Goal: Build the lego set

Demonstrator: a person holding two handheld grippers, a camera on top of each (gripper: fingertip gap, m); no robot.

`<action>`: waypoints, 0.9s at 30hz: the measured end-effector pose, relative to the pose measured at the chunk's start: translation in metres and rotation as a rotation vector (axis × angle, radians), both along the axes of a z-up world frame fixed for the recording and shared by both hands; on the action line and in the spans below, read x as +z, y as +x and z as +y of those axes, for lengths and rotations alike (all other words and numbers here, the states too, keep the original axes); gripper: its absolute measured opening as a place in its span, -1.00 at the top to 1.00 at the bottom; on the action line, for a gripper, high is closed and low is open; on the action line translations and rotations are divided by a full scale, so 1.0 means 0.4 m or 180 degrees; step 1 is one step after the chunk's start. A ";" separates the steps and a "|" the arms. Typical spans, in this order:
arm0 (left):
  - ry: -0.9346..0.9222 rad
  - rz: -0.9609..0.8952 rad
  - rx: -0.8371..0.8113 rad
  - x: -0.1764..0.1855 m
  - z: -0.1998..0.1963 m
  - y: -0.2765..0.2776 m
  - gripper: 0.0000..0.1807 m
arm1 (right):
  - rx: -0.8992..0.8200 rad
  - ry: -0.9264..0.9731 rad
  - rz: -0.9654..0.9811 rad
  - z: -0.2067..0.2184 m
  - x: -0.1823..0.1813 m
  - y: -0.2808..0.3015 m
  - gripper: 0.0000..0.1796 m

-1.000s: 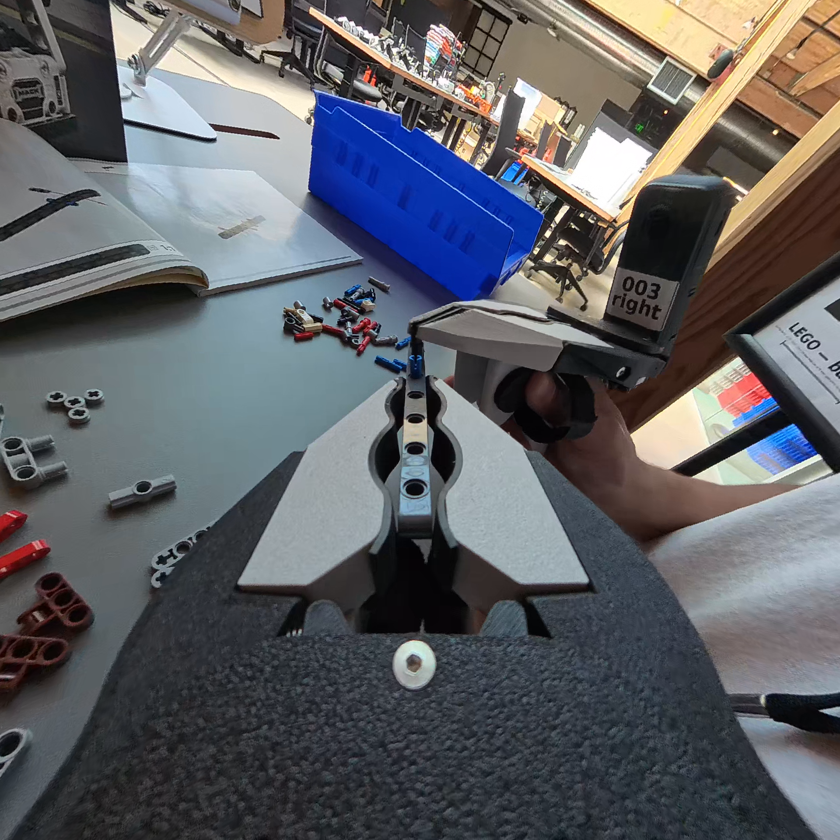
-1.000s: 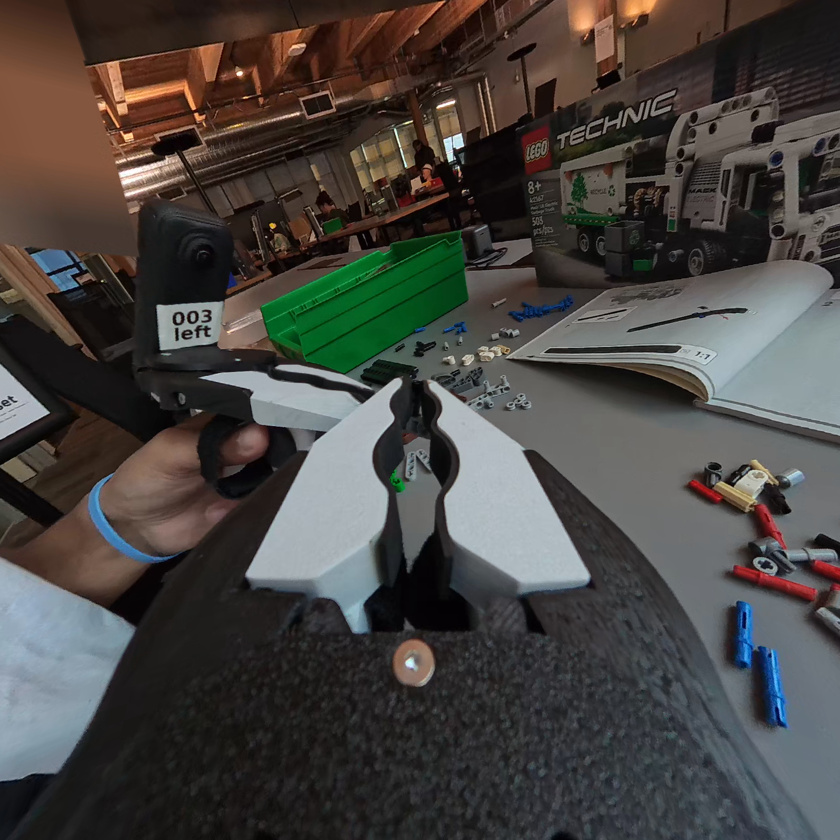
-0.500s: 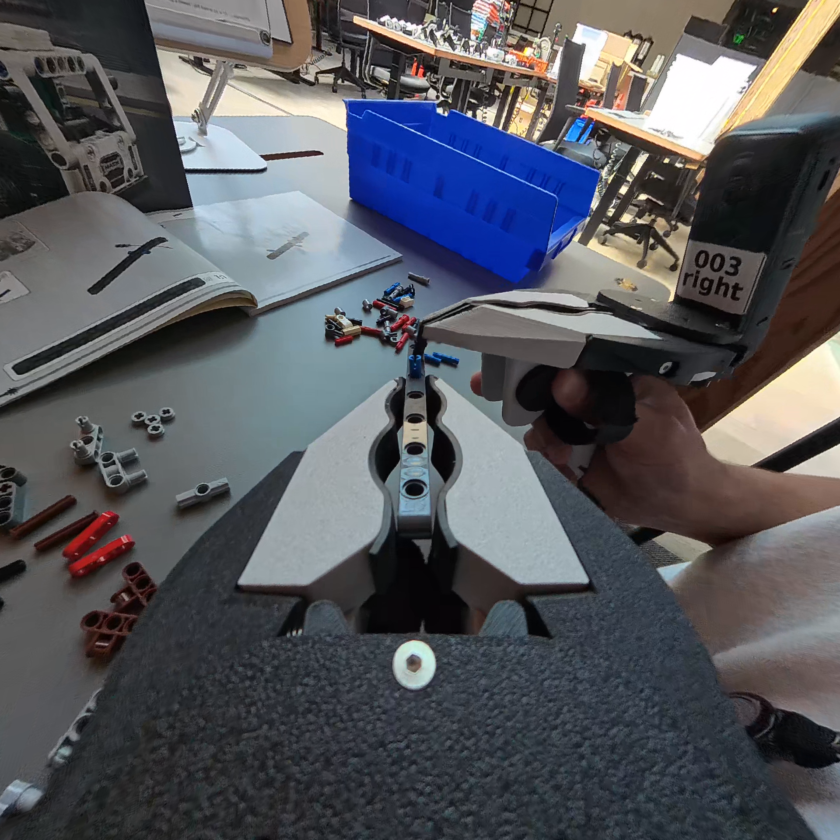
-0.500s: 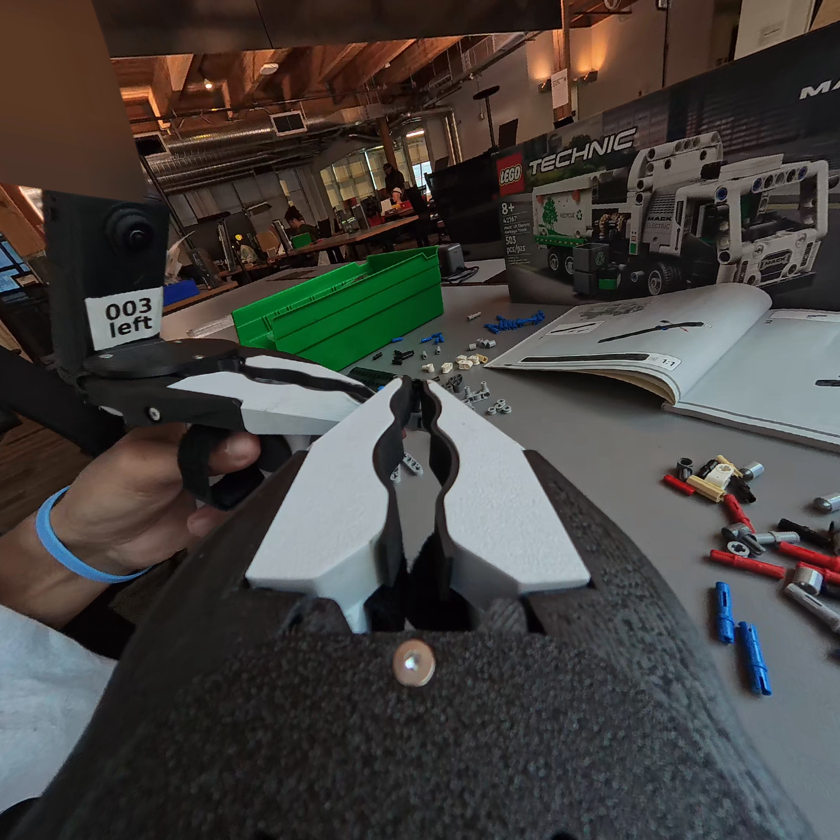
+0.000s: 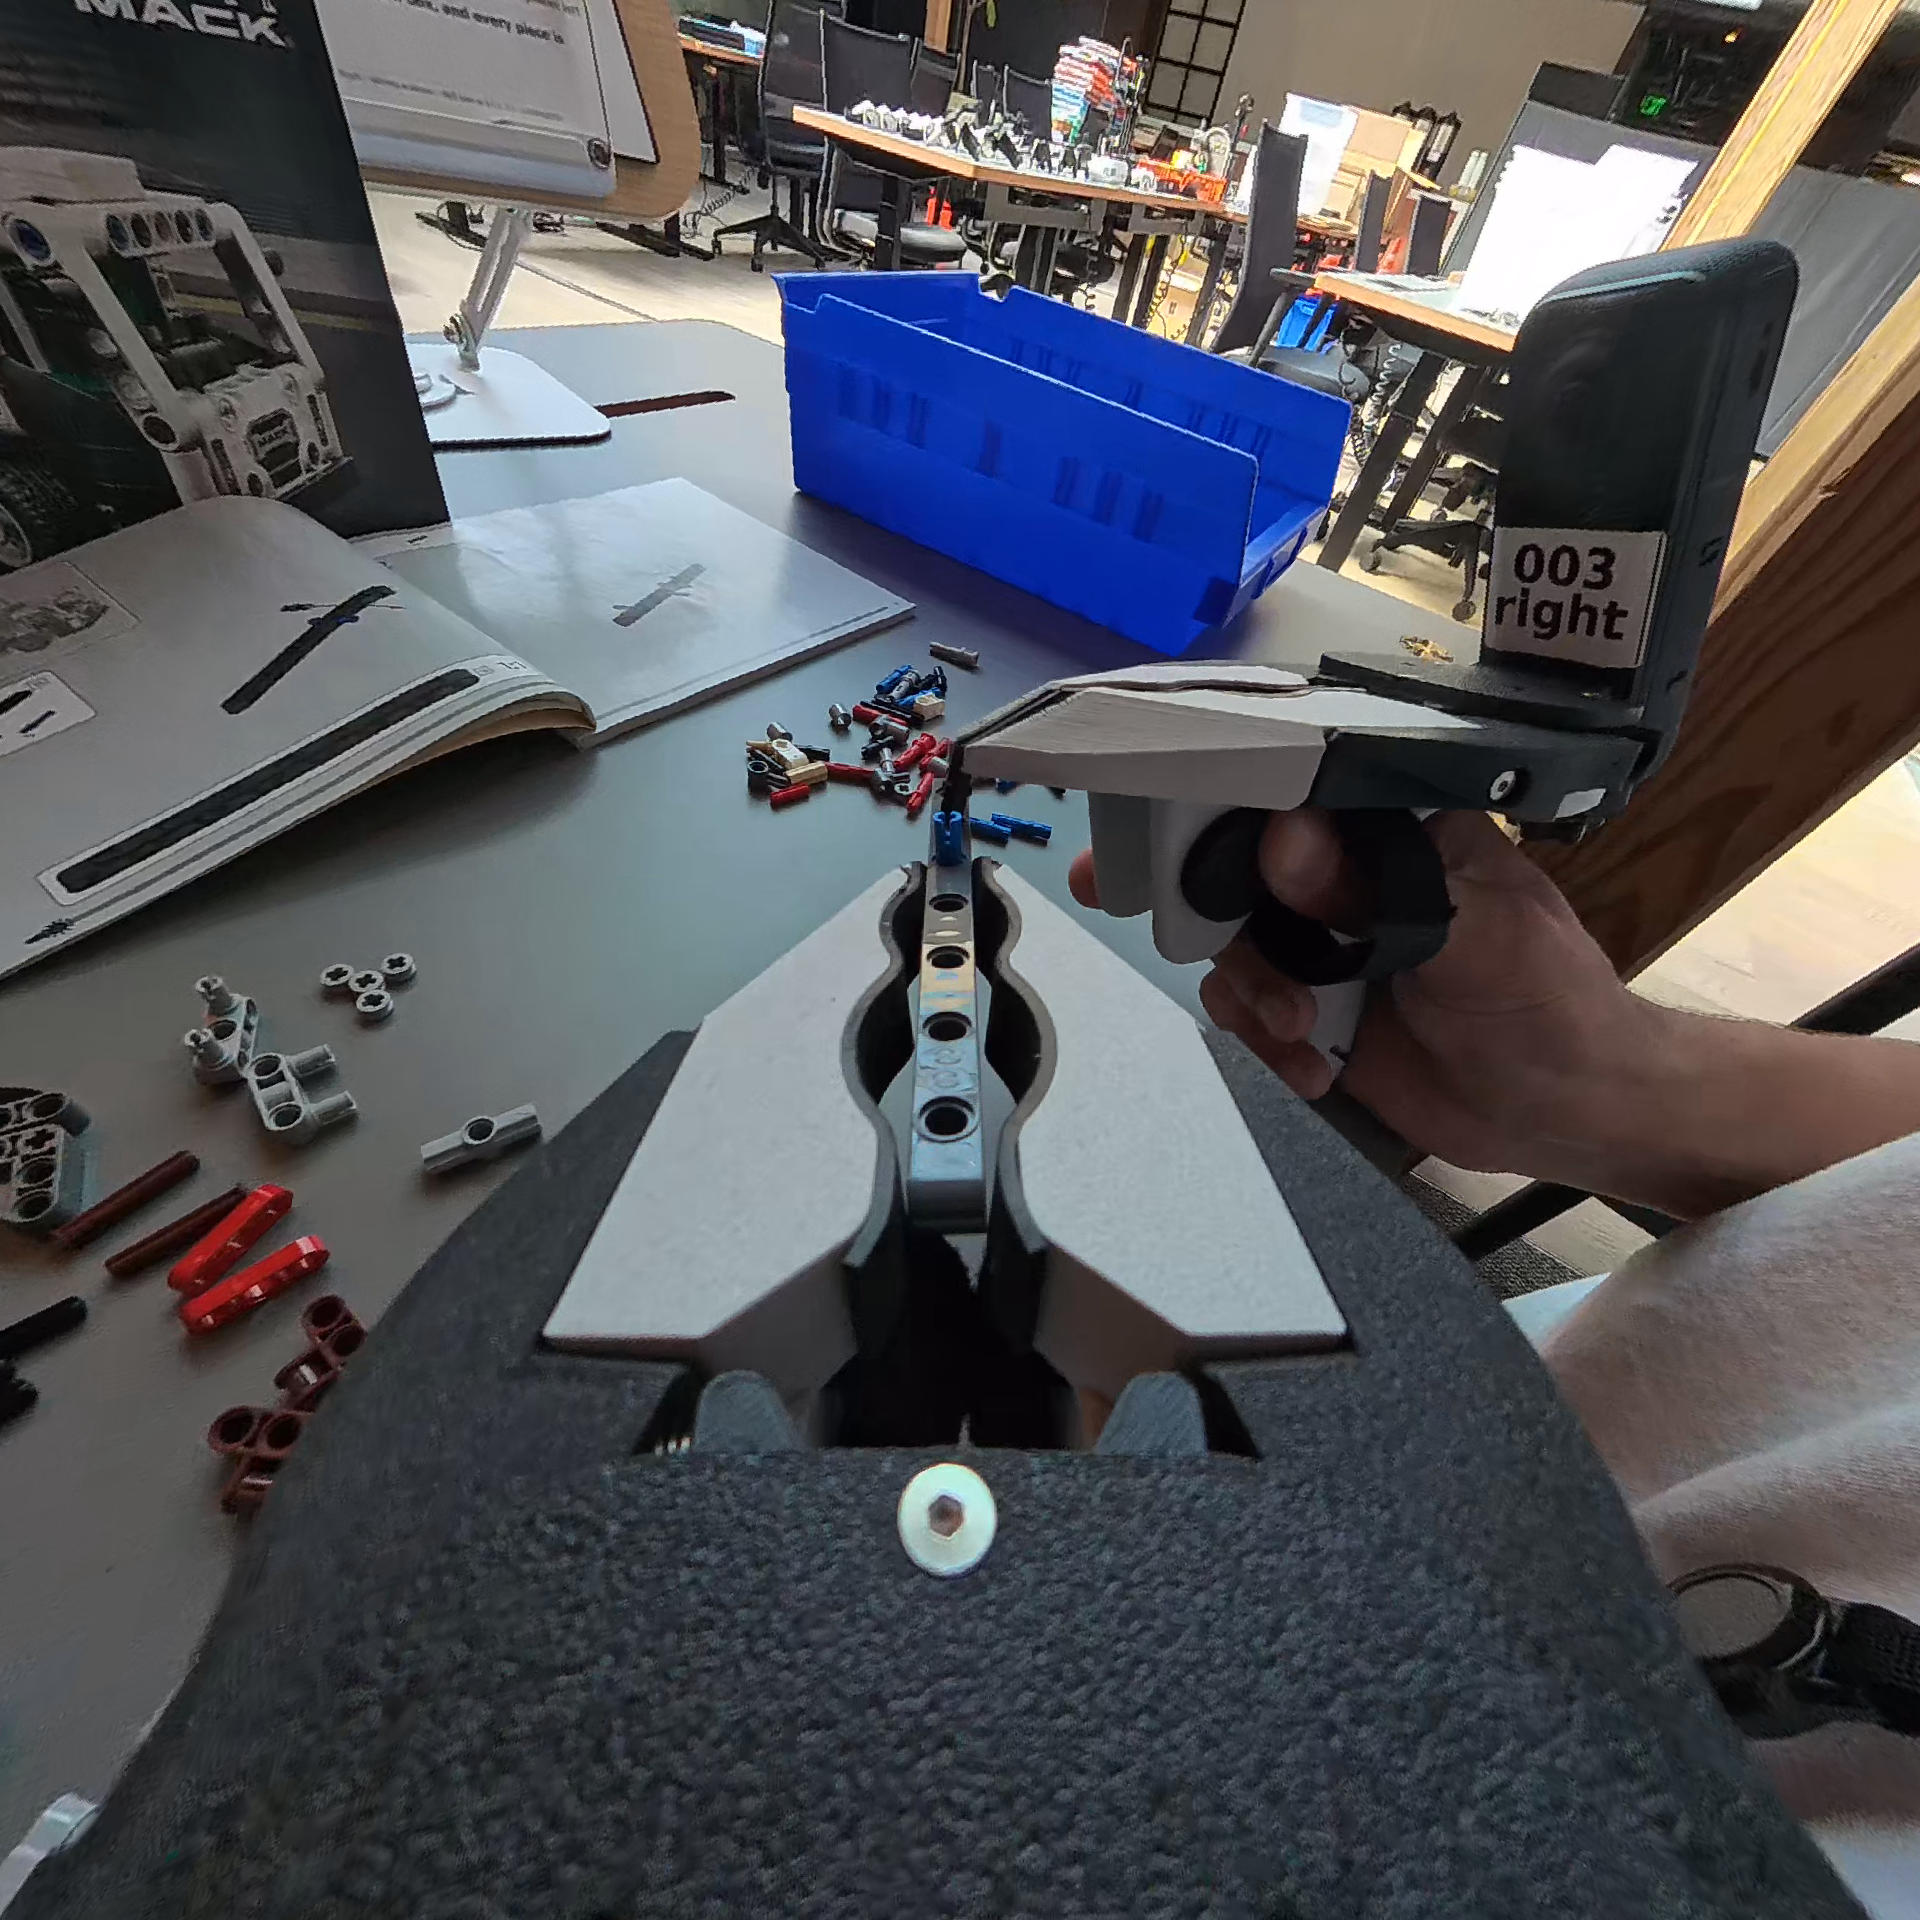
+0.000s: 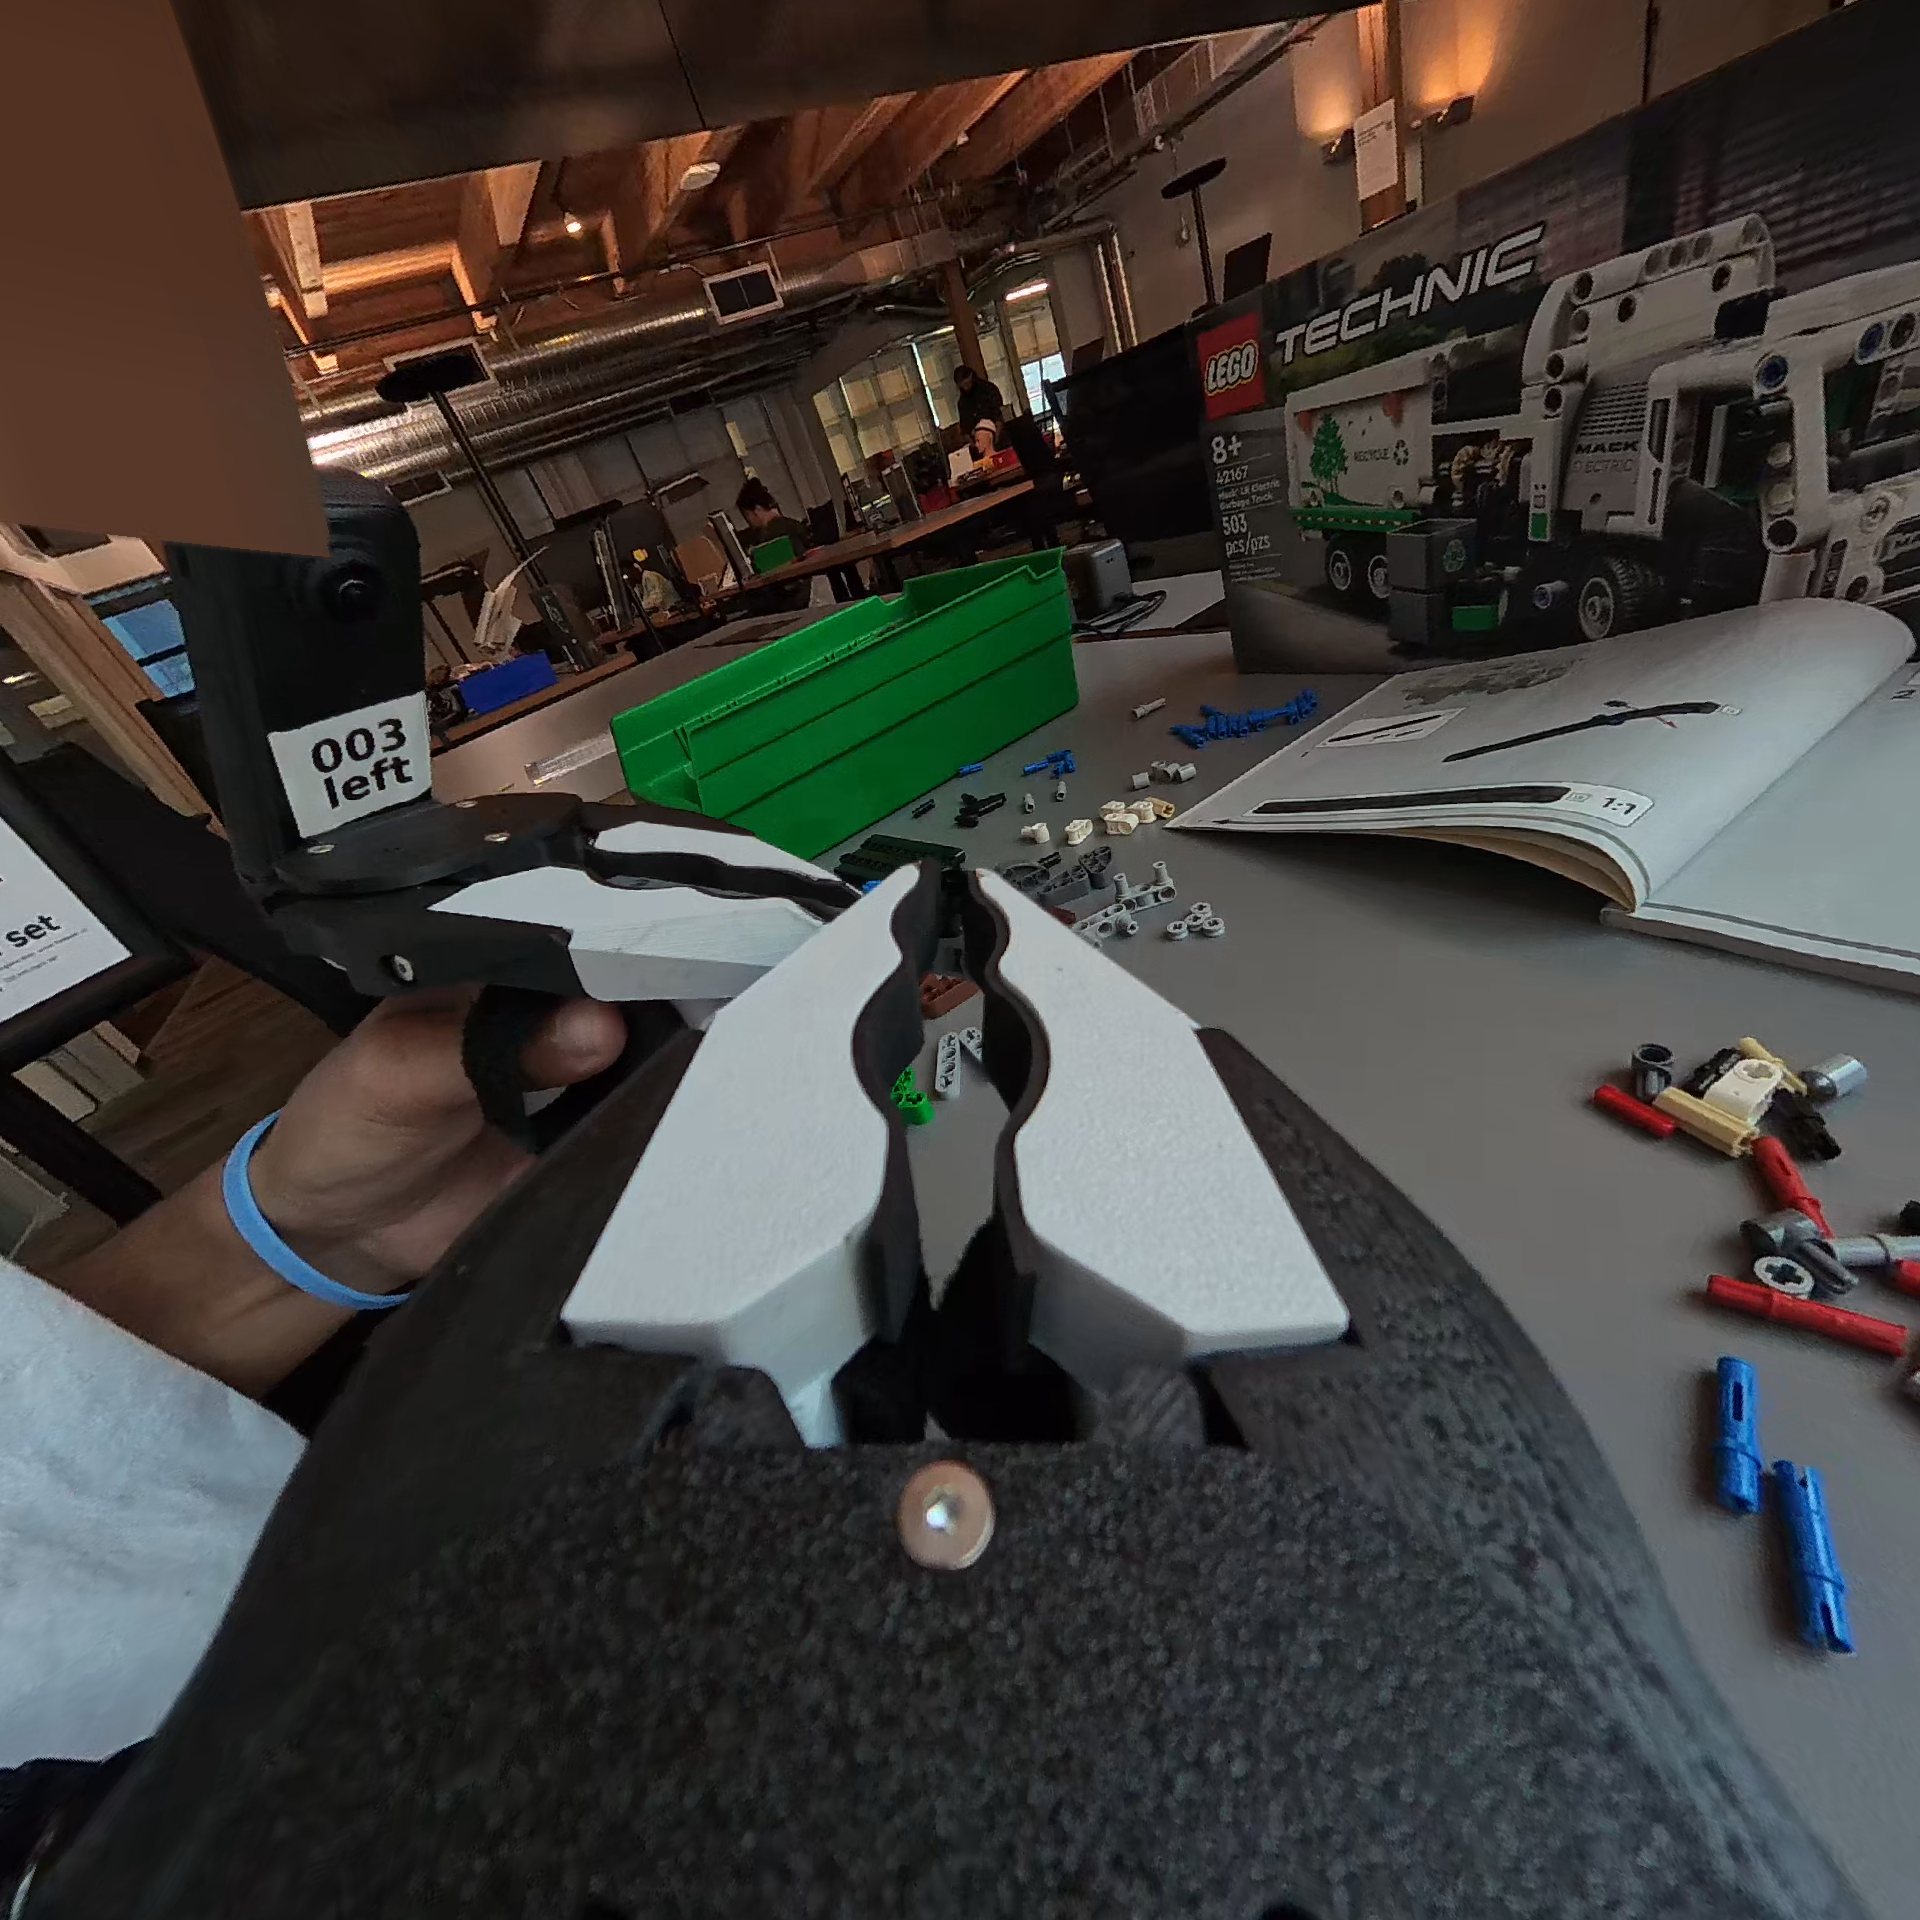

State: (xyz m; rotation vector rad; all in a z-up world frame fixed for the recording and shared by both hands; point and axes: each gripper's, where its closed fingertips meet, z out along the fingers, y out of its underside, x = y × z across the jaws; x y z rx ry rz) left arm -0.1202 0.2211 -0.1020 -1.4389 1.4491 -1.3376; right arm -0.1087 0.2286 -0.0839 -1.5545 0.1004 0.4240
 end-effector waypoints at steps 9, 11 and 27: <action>0.0944 0.0057 0.0090 -0.022 0.003 0.000 0.91 | 0.0078 -0.0174 0.0005 0.004 -0.019 -0.002 0.97; 0.0888 0.0058 0.0085 -0.022 0.002 0.002 0.92 | 0.0082 -0.0176 0.0025 0.001 -0.020 -0.001 0.97; 0.0292 0.0033 0.0053 -0.025 -0.001 0.006 0.92 | 0.0011 -0.0230 0.0003 0.002 -0.025 0.003 0.97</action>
